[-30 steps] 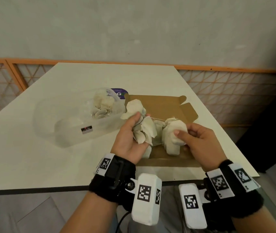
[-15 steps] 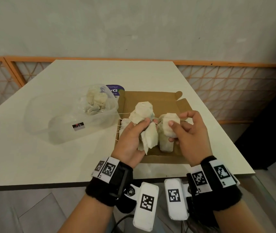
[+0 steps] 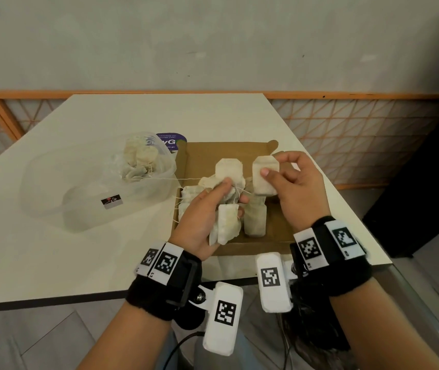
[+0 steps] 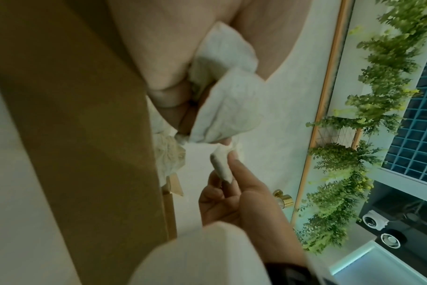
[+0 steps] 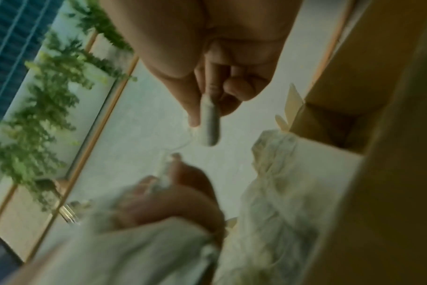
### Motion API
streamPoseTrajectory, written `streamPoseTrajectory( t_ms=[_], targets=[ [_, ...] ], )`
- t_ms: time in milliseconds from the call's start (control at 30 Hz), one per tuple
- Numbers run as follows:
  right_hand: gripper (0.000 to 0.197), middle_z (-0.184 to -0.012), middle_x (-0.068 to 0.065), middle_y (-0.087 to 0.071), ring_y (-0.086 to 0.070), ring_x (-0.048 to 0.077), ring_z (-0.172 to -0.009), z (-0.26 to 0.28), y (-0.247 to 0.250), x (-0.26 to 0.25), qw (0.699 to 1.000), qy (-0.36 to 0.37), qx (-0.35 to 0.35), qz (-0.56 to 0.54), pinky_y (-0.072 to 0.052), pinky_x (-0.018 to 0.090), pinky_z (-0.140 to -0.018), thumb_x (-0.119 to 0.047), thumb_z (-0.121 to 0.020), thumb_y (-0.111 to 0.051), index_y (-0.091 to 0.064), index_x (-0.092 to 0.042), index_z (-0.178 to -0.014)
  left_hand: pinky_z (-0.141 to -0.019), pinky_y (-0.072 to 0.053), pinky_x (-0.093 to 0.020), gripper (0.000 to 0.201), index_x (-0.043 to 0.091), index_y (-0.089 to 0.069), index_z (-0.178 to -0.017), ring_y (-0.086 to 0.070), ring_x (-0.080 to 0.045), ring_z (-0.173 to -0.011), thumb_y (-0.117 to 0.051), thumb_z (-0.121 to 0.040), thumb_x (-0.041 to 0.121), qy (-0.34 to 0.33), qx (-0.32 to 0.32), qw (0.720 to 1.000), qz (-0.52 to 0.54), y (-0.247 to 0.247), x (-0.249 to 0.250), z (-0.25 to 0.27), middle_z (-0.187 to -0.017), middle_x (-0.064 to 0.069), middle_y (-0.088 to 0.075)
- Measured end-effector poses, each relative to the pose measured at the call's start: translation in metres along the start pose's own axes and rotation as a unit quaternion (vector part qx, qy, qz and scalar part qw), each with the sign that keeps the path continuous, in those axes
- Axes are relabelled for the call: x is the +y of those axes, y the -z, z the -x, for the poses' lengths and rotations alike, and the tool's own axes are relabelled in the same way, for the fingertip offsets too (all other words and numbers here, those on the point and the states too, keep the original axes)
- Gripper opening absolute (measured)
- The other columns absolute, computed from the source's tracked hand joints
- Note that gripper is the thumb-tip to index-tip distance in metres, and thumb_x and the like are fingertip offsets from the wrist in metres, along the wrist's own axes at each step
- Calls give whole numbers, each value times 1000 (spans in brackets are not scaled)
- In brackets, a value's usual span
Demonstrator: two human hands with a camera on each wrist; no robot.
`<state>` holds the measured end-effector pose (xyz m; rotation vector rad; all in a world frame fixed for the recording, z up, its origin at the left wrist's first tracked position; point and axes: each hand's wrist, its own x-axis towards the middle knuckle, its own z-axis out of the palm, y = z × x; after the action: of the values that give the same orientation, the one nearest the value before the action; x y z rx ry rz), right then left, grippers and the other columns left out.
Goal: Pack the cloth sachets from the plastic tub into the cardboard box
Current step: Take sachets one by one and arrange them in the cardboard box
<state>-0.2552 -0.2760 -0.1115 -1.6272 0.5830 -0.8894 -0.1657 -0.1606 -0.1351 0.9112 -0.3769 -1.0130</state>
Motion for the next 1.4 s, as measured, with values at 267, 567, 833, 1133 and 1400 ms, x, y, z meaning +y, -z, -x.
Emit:
streamPoseTrajectory(
  t_ms=[267,567,833,1133,1400],
  targets=[
    [15,-87,1,-71,-65,17,-83,1,-10,-6,998,30,-36,47,-53,28,-78,-12,-85,-64,-70,-26,-85,-44,-43,-20,22,10,-63,-95,-51,-11,-48,-49,-96,27,8,17,998,-53,-2,-2,-2,-71,-6,-61],
    [8,-71,4,-68,-59,4,-60,3,-11,-14,999,2,-34,2,-48,11,-59,-13,-81,-69,-73,-9,-86,-48,-48,-21,34,13,-65,-102,-56,-12,-52,-41,-98,36,28,10,1000,-4,-3,0,0,-76,-7,-66],
    [7,-83,14,-65,-60,24,-81,-9,0,-12,995,-27,29,-93,-53,47,-86,-20,-78,-71,-72,-14,-80,-47,-52,-21,30,12,-65,-77,-62,-13,-50,-49,-97,27,46,95,986,129,2,4,-2,-71,-6,-69],
    [7,-88,15,-68,-65,25,-84,-11,3,-14,987,-56,-24,-148,-55,47,-84,-7,-84,-62,-66,-7,-79,-59,-47,-21,45,21,-71,-56,-62,-4,-56,-51,-93,38,-35,45,998,-29,2,-1,-2,-68,3,-67],
    [12,-71,3,-69,-65,18,-74,-13,-6,-10,984,-52,-28,-166,-55,41,-79,-3,-84,-61,-67,-9,-75,-63,-47,-22,7,8,-65,-81,-62,-6,-58,-65,-84,1,-66,55,991,-103,1,-10,-2,-69,-1,-67]
  ],
)
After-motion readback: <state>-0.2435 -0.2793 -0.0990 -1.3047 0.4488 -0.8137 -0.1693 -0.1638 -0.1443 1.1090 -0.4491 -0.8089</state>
